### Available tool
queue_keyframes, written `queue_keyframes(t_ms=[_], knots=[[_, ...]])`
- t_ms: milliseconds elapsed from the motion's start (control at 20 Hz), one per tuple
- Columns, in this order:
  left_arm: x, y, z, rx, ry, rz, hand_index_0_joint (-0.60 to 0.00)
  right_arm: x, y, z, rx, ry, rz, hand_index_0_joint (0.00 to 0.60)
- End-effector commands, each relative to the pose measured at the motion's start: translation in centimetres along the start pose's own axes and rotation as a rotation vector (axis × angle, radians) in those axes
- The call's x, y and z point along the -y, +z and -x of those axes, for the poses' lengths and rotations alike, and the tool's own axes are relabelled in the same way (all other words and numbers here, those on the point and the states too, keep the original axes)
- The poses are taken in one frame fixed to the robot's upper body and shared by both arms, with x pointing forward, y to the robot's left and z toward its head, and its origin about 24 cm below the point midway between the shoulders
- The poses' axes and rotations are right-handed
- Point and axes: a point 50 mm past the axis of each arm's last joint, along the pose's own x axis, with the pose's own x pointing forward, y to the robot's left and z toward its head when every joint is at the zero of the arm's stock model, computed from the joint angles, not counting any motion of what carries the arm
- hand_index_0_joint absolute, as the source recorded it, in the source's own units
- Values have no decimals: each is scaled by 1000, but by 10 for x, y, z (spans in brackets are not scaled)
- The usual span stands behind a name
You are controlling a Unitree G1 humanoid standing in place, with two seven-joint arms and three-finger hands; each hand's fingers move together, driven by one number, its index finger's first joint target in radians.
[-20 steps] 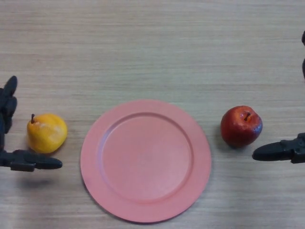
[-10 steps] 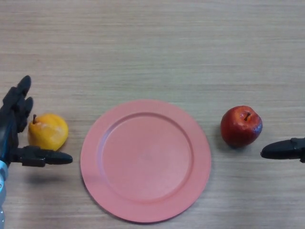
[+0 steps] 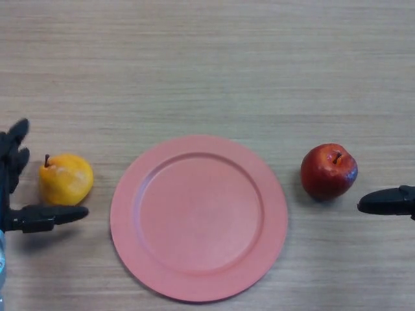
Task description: Pick up the yellow pear and place it on the plate
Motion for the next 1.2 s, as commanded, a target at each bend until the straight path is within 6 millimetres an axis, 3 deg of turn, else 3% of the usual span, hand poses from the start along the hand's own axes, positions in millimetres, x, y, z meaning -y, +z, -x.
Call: queue_keyframes(t_ms=[50, 250, 450, 600, 700, 900, 1000, 1050, 1100, 1200], knots=[[-27, 39, -8, 284, 122, -126, -600, 9, 32, 4, 183, -42, 29, 0], [-25, 33, -6, 280, 121, -194, -600, 7, 32, 4, 179, -43, 29, 0], [-34, 39, -5, 285, 149, -168, -600, 6, 31, 5, 168, -31, 25, 0], [-41, 51, -6, 316, 207, -258, -600, 6, 31, 6, 174, -33, 25, 0], [-43, 71, -6, 407, 228, -275, -600, 6, 30, 5, 167, -31, 22, 0], [-14, 103, 11, 501, 63, -242, -600, 6, 29, 3, 168, -29, 33, 0], [13, 111, 25, 504, -132, -182, -600, 6, 28, 3, 162, -25, 25, 0], [29, 107, 35, 447, -274, -255, -600, 7, 28, 2, 161, -26, 26, 0], [39, 107, 42, 382, -400, -193, -600, 7, 28, 2, 161, -26, 25, 0], [57, 105, 49, 326, -493, -197, -600, 8, 27, 2, 158, -29, 22, 0]])
